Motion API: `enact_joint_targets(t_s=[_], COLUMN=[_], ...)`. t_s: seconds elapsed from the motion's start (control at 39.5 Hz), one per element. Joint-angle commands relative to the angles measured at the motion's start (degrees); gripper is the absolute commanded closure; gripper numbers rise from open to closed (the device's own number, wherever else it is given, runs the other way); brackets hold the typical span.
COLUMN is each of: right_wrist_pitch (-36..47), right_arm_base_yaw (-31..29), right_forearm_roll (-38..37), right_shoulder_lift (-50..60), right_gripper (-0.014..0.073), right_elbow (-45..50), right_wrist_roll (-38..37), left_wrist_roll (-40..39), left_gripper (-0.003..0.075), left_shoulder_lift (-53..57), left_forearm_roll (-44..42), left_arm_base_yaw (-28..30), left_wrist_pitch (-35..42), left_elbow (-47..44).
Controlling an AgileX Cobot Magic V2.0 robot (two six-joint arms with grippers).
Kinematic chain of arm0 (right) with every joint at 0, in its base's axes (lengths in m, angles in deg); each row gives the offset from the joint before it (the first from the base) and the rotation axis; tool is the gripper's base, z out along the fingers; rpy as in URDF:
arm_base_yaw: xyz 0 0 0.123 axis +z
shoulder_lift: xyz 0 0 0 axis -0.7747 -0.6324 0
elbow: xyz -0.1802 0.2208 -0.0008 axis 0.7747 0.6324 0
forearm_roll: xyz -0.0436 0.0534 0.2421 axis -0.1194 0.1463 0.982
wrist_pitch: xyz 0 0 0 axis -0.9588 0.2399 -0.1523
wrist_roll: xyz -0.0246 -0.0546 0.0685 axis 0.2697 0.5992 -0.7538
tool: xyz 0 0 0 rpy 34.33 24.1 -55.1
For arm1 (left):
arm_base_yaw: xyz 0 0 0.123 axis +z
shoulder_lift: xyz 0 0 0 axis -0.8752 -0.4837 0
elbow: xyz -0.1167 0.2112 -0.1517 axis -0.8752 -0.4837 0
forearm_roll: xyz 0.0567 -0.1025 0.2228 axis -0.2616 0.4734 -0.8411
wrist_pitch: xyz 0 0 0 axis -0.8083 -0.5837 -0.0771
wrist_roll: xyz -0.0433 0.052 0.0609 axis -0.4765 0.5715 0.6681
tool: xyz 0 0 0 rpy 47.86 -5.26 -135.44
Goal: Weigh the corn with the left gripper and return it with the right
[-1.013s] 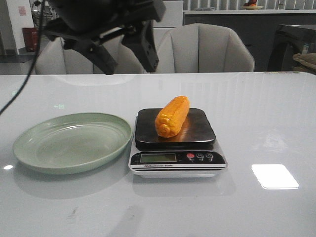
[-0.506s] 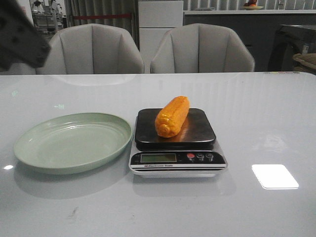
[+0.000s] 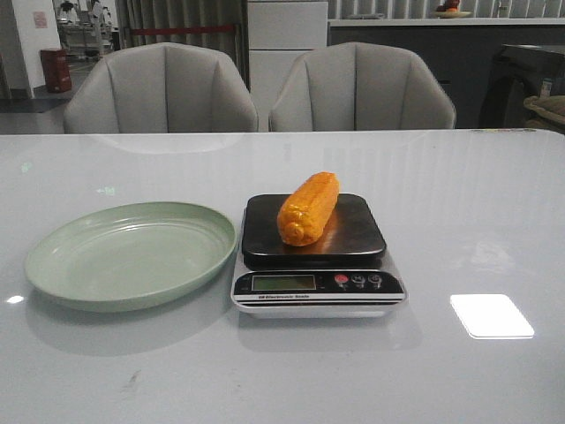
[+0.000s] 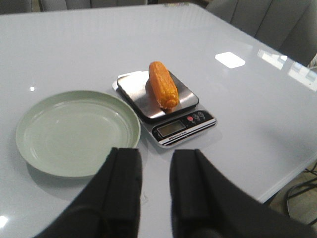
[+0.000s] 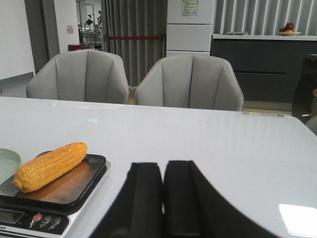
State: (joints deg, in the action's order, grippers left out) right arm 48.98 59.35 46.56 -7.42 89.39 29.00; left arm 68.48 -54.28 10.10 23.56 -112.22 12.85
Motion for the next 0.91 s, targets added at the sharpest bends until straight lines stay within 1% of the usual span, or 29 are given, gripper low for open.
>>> enact_joint_targets(t_s=[0.0,0.03,0.08,0.15,0.2,0.33,0.41,0.58,0.73,0.89], right_wrist_pitch=[8.22,9.7,12.85,14.57,13.32,5.76,2.36,-2.19,-2.19,-1.44], right_arm_base_yaw=[-0.04,-0.04,-0.04,-0.04,-0.04,-0.04,-0.04,-0.04,-0.04,-0.04], right_forearm_roll=[-0.07,-0.07,-0.07,-0.01,0.0,0.43,0.43,0.49,0.47,0.55], right_shoulder_lift=[1.08,1.08,1.08,1.08,1.01,-1.01,-3.87,-13.11,-19.75,-21.75], right_gripper=[0.0435,0.0435,0.0435,0.0435,0.0435,0.0435,0.0435,0.0435,0.0435,0.0435], right_elbow=[0.63,0.63,0.61,0.35,-0.46,-5.09,-9.24,-17.32,-21.14,-21.26], right_wrist_roll=[0.24,0.24,0.24,0.19,-0.45,-2.65,-2.91,-2.91,-2.96,-3.02], left_wrist_roll=[0.83,0.83,0.93,0.93,0.93,0.93,0.93,0.93,0.93,0.93], left_gripper=[0.0596,0.0615,0.0603,0.0608,0.0608,0.0608,0.0608,0.0608,0.0608,0.0608], left_shoulder_lift=[5.85,7.73,10.82,15.02,16.07,14.69,14.57,14.57,14.57,14.57], left_forearm_roll=[-0.29,-0.29,-0.29,-0.47,-0.88,-1.54,-1.54,-1.54,-1.54,-1.54], left_arm_base_yaw=[0.11,0.11,0.11,0.11,0.11,0.11,0.11,0.11,0.11,0.11], left_wrist_pitch=[2.4,1.93,1.51,1.2,1.2,-0.34,-0.47,-0.47,-0.47,-0.47], left_elbow=[0.05,-0.24,-0.67,-1.09,-1.23,-1.1,-1.1,-1.1,-1.1,-1.1])
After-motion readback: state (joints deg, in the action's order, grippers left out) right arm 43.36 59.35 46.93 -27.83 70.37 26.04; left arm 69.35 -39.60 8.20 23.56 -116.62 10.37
